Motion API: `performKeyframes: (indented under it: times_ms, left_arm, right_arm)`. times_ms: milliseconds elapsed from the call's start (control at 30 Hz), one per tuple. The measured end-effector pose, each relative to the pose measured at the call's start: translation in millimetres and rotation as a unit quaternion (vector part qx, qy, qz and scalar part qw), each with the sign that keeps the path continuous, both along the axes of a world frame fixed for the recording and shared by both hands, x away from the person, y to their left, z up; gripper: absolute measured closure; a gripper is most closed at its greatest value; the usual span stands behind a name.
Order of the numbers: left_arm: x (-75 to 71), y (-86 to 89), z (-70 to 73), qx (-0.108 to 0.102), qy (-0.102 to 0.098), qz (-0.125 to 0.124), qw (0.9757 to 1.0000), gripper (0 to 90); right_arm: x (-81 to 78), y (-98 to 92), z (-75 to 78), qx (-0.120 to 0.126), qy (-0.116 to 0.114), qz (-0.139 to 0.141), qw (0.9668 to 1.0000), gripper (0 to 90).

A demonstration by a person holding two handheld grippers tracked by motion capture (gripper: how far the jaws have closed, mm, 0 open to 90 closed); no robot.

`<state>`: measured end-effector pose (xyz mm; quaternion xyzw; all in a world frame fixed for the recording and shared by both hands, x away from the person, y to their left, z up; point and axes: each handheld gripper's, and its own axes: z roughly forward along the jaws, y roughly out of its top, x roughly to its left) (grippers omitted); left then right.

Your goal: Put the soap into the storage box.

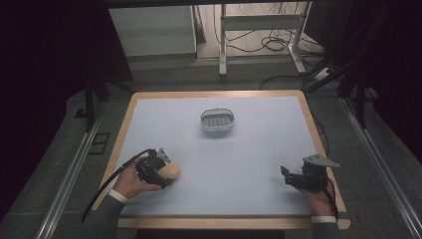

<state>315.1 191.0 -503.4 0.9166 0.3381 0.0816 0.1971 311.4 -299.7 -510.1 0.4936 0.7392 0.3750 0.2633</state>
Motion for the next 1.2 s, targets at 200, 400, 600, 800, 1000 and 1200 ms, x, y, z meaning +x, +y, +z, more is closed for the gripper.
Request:
performKeyframes:
  times_ms: [200,400,600,800,1000,1200]
  left_arm:
    - [4.4,1.4,2.0,-0.005,0.003,0.001,1.0000,32.9]
    - [8.5,0.6,3.2,-0.003,0.002,0.001,1.0000,32.8]
    - [11.1,-2.5,5.1,-0.002,0.001,-0.004,1.0000,32.8]
    - [14.6,-5.5,6.6,0.005,0.001,-0.011,0.9999,32.9]
    - [17.6,-7.1,8.2,0.002,0.001,-0.014,0.9999,32.8]
    - [20.2,-7.5,9.2,0.004,0.000,-0.015,0.9999,32.8]
  right_arm:
    - [0.3,0.2,-0.5,0.000,0.001,0.000,1.0000,8.4]
    - [0.5,-0.2,-0.7,0.000,0.001,0.000,1.0000,8.4]
    - [1.3,0.5,-2.3,-0.001,0.003,0.000,1.0000,8.4]
    - [1.0,1.0,-2.0,-0.001,0.002,0.001,1.0000,8.4]
    - [1.2,0.2,-2.0,0.002,0.004,0.000,1.0000,8.5]
    - [1.4,0.7,-2.4,0.001,0.004,0.002,1.0000,8.5]
